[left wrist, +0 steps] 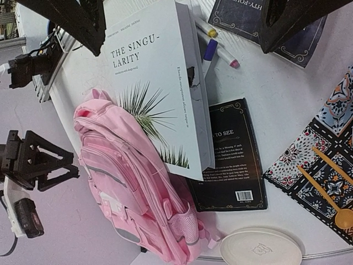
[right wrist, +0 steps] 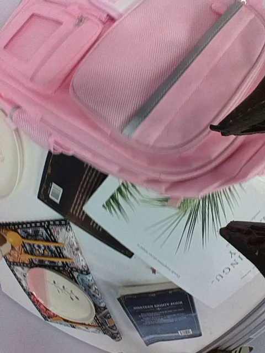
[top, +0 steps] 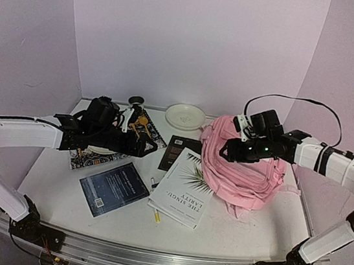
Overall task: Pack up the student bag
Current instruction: Put down the book in the student bag, then adjust the student bag with the book.
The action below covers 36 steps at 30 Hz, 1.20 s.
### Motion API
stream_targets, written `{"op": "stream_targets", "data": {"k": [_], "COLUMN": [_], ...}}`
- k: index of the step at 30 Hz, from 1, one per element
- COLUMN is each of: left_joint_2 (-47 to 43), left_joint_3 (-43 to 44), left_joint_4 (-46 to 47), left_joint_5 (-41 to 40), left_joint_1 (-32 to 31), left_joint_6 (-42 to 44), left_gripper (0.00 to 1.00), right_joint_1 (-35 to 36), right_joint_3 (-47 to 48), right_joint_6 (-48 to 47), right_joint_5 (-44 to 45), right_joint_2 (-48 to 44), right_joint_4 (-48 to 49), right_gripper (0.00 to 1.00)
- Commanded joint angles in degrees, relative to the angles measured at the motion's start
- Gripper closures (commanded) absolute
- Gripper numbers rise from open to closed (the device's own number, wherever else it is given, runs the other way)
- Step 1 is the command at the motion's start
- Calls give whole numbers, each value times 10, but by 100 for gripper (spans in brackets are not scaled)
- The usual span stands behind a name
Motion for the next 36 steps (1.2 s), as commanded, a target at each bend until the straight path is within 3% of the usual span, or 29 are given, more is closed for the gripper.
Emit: {"op": "stream_targets", "data": {"k": [1, 6, 15, 23, 33, 36], "left_joint_2": [-8, -20, -35, -38, -43, -42], "left_joint_3": [20, 11, -2, -6, -10, -11], "left_joint_4": [25, 25, 25, 25, 25, 25], "left_joint_5": [-19, -30, -37, -30, -29, -29], "left_joint_1": [-3, -5, -5, -7, -10, -11], "left_joint_6": [-3, 1, 2, 0, -5, -7], "left_gripper": [3, 3, 3, 3, 3, 3], "right_joint_1": [-78, -162, -283, -295, -299, -300], "right_joint_3": [-45, -99, -167, -194, -186, -187], "right_joint_6": [-18, -26, -8, -1, -14, -15], "right_joint_5": [17, 17, -40, -114, -92, -148], "right_joint_2": [-55, -77, -77, -17, 33, 46], "right_joint_4": [-9, -10, 41, 112, 128, 146], "right_gripper": [42, 28, 22, 23, 23, 28]}}
